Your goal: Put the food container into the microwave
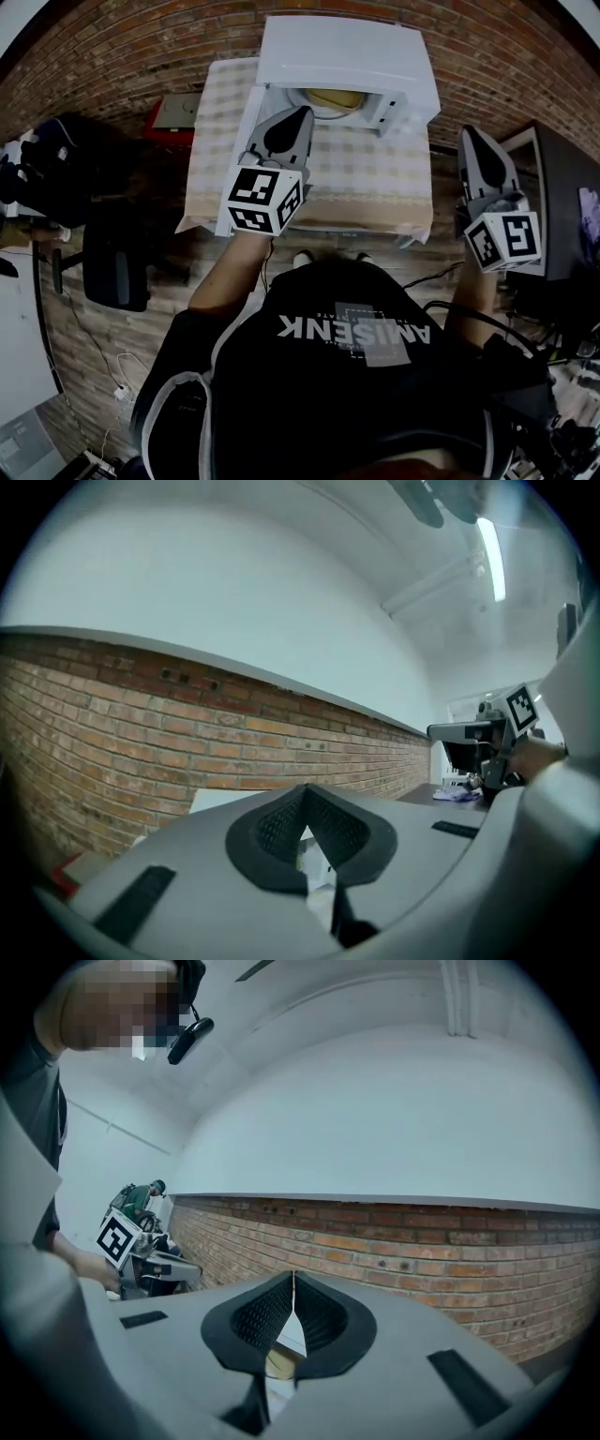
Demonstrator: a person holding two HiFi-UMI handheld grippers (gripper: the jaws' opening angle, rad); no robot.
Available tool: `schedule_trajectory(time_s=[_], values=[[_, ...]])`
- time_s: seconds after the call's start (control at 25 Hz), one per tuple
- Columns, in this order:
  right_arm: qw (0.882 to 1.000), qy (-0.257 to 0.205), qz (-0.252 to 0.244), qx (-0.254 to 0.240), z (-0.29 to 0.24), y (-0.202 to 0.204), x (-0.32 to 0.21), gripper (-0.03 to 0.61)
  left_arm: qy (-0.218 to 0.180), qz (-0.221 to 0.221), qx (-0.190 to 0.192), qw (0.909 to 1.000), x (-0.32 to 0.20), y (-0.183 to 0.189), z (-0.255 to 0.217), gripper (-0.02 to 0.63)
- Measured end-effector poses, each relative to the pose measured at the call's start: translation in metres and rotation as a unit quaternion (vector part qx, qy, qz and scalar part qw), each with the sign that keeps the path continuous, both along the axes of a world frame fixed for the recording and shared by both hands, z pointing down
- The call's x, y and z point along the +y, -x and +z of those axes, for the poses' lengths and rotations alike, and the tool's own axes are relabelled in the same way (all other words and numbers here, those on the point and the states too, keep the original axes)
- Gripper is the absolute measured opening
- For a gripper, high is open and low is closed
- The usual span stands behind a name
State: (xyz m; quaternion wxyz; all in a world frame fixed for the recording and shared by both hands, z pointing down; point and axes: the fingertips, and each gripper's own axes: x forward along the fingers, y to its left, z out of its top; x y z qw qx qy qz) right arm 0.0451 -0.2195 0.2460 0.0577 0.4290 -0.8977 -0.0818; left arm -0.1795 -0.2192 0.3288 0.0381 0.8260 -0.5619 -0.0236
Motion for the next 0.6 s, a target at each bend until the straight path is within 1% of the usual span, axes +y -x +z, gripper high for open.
schedule_trajectory(time_s=[0.08, 0.12, 0.32, 0.44, 0.6], values=[[1.0, -0.004, -0.007, -0.001, -0.005, -0.004, -0.003, 0.043, -0.008, -0.015, -0.018, 0.9997, 0.001, 0.004, -0.009, 0.012], [1.0, -0.006, -0.009, -0.003, -0.006, -0.008, -0.005, 0.043, -0.011, -0.021, -0.021, 0.9995, 0.002, 0.006, -0.013, 0.012], [1.0, -0.006, -0.001, -0.011, -0.005, -0.04, -0.018, 0.041, -0.019, -0.069, -0.012, 0.9974, 0.01, 0.014, -0.029, 0.012], [1.0, -0.007, 0.002, -0.016, -0.009, -0.058, -0.027, 0.041, -0.023, -0.085, -0.01, 0.996, 0.015, 0.012, -0.041, 0.012], [1.0, -0.006, -0.005, -0.016, -0.01, -0.074, -0.032, 0.041, -0.037, -0.104, -0.023, 0.9936, 0.022, 0.006, -0.055, 0.012]])
